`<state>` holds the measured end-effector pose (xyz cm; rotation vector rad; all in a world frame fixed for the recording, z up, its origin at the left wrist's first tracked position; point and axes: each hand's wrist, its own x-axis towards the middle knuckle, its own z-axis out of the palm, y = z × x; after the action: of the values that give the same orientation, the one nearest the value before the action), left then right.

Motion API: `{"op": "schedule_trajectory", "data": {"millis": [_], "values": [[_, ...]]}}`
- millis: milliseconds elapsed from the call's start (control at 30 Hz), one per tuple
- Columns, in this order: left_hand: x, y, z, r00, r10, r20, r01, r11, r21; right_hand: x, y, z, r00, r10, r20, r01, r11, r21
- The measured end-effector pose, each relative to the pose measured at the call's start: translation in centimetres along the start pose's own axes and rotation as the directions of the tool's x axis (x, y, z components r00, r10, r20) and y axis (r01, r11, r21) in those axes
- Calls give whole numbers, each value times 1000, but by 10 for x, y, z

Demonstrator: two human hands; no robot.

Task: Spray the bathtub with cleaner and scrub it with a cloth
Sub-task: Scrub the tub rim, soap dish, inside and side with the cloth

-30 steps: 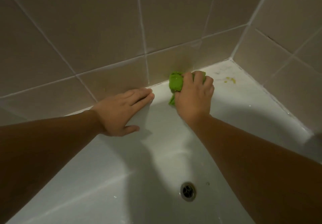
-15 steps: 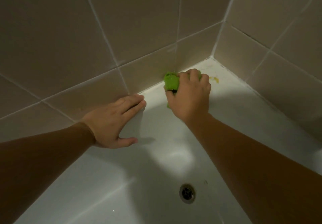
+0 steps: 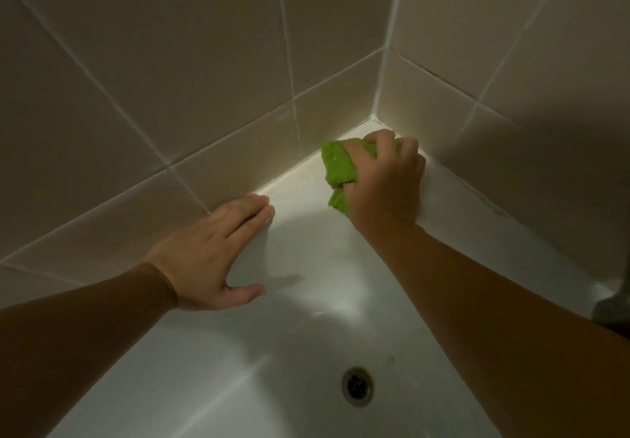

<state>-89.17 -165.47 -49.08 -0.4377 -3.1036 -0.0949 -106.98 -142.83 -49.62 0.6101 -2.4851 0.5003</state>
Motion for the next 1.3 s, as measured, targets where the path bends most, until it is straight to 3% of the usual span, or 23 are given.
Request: {"op": "schedule_trajectory", "data": {"millis": [100,167,333,433,533,700,900,967,1067,1233,1300], "values": [[4,0,0,1000,-12,12,12,1000,12,18,2,2,975,210,66,-205,976,-77],[8,1,-1,1000,-9,15,9,1000,12,27,-3,5,959,260,110,-253,964,-77],[14,4,-3,998,-33,52,32,999,9,12,-5,-3,983,168,76,-168,986,-8],[18,4,-3,998,-33,59,33,999,-12,18,6,0,965,234,119,-222,970,-100],[22,6,-4,997,-36,65,37,999,-13,39,-3,8,936,280,211,-273,960,-60],[28,7,-5,996,-43,74,43,999,-5,17,0,0,975,120,187,-121,993,-3],[32,9,-6,996,-52,76,51,999,5,39,-3,3,919,340,197,-322,939,-121],[35,10,-7,997,-44,63,43,999,11,41,-15,9,917,321,237,-311,947,-80],[38,11,-7,997,-43,68,43,999,12,19,-12,2,961,167,221,-167,986,-16],[39,12,-7,996,-50,77,48,999,22,37,-1,-2,916,335,222,-315,941,-122],[41,12,-6,997,-38,71,38,999,8,43,-11,2,915,312,256,-297,950,-96]]}}
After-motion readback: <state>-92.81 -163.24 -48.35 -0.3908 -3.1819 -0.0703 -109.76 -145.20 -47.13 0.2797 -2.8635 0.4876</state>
